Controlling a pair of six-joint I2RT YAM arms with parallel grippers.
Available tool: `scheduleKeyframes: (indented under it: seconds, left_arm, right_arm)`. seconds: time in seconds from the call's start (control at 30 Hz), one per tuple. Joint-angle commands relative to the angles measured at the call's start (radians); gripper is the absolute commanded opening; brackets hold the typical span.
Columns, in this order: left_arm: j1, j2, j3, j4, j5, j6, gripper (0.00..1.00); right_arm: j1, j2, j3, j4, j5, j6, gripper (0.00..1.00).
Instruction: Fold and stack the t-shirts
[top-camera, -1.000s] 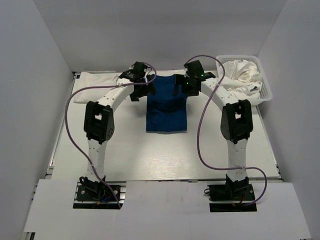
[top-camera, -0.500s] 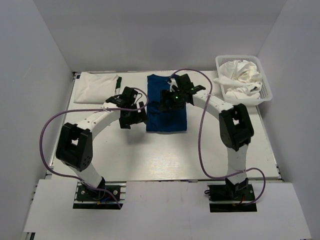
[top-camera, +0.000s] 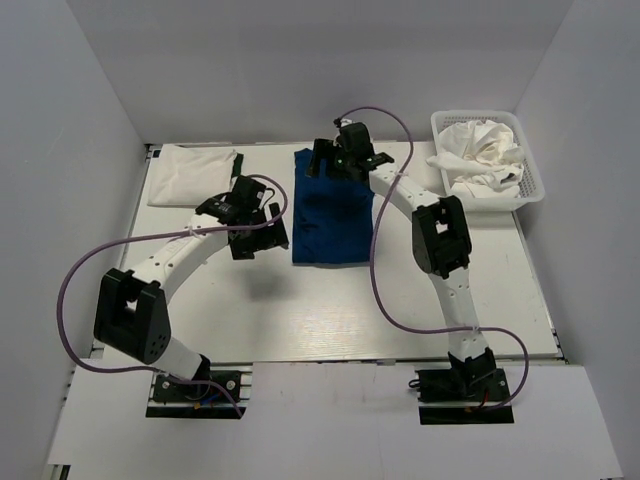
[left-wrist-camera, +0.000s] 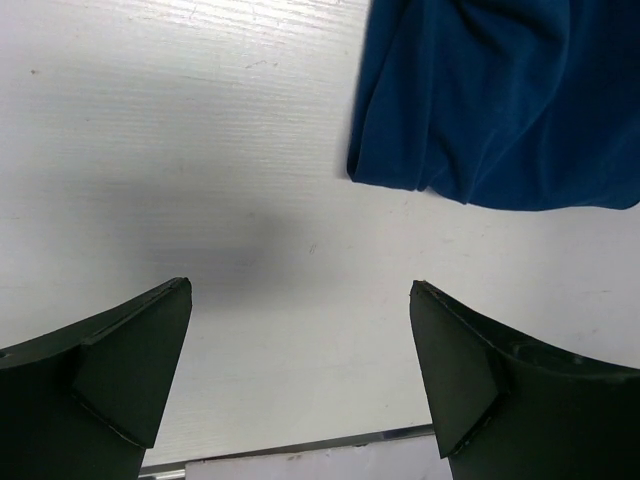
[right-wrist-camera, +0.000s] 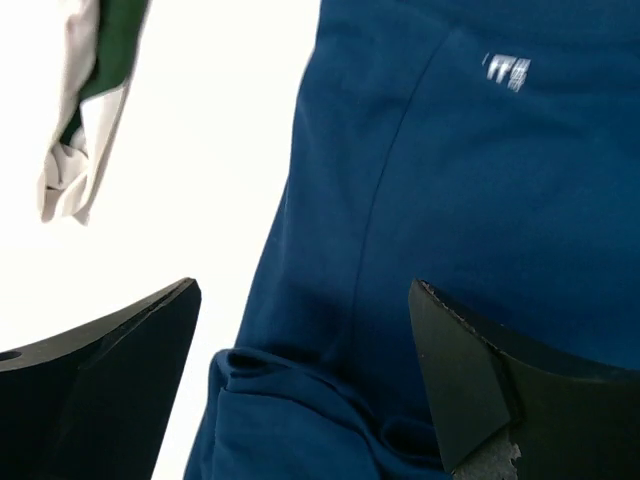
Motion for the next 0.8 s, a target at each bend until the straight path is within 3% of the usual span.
scheduleKeyframes:
  seconds: [0.0,0.07,0.1,0.17,0.2,0.33,0.5,0.77]
  left_arm:
    - [0.001,-0.039,-0.042,0.025,0.001,0.007,1.00]
    - [-0.008,-0.015,-0.069,0.063,0.029,0.031,1.00]
    - [-0.008,-0.004,-0.070,0.078,0.029,0.045,1.00]
    - [-0.019,0.023,-0.082,0.132,0.076,0.076,0.95]
    - [-0.019,0.055,-0.082,0.149,0.098,0.085,0.93]
    - [-0.028,0.125,-0.082,0.236,0.129,0.128,0.85]
    - [-0.028,0.191,-0.057,0.276,0.151,0.165,0.65]
    - [-0.037,0.235,-0.088,0.365,0.234,0.156,0.55]
  right_arm:
    - [-0.003,-0.133,-0.048,0.044,0.003,-0.081,0.90]
    - [-0.008,-0.234,-0.132,0.022,-0.021,-0.095,0.90]
    - [-0.009,-0.354,-0.292,0.021,-0.020,-0.092,0.90]
    - [-0.020,-0.433,-0.404,0.002,-0.018,-0.081,0.90]
    - [-0.023,-0.561,-0.596,0.011,-0.021,-0.067,0.90]
    - [-0.068,-0.765,-0.925,0.001,-0.029,-0.049,0.90]
    - [-0.085,-0.857,-1.065,-0.091,-0.082,-0.060,0.90]
    - [-0.108,-0.765,-1.121,-0.003,-0.185,-0.096,0.90]
